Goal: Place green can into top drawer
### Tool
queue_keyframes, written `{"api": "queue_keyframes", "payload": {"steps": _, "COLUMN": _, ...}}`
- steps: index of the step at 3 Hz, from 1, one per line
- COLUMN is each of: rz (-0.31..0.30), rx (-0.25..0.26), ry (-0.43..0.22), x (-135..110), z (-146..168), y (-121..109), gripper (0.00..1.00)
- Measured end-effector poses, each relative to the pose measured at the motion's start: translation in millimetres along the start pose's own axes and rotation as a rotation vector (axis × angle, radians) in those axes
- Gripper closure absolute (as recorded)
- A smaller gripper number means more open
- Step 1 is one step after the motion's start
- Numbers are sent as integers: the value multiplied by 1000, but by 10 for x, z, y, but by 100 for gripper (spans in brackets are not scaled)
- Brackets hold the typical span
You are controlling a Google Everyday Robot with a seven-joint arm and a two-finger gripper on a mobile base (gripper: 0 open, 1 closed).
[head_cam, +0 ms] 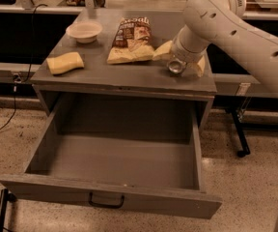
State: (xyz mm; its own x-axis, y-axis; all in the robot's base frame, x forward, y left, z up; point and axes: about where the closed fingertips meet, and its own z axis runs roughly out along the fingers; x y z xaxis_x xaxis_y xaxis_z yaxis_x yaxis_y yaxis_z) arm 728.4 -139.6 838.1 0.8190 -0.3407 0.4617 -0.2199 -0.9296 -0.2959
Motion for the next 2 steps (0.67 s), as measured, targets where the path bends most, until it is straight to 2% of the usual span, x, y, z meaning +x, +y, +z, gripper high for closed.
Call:
{"api": "queue_keyframes", "payload": {"steps": 1, "rz": -1, "rx": -1, "ry": -4, "x": -14, "z": 24, "y": 0, "gripper": 37}}
{"api": "queue_keyframes", "payload": {"steps": 2, "rz": -1, "rx": -1, "ry": -5, "x": -9, "z": 16, "y": -5, "gripper": 42}}
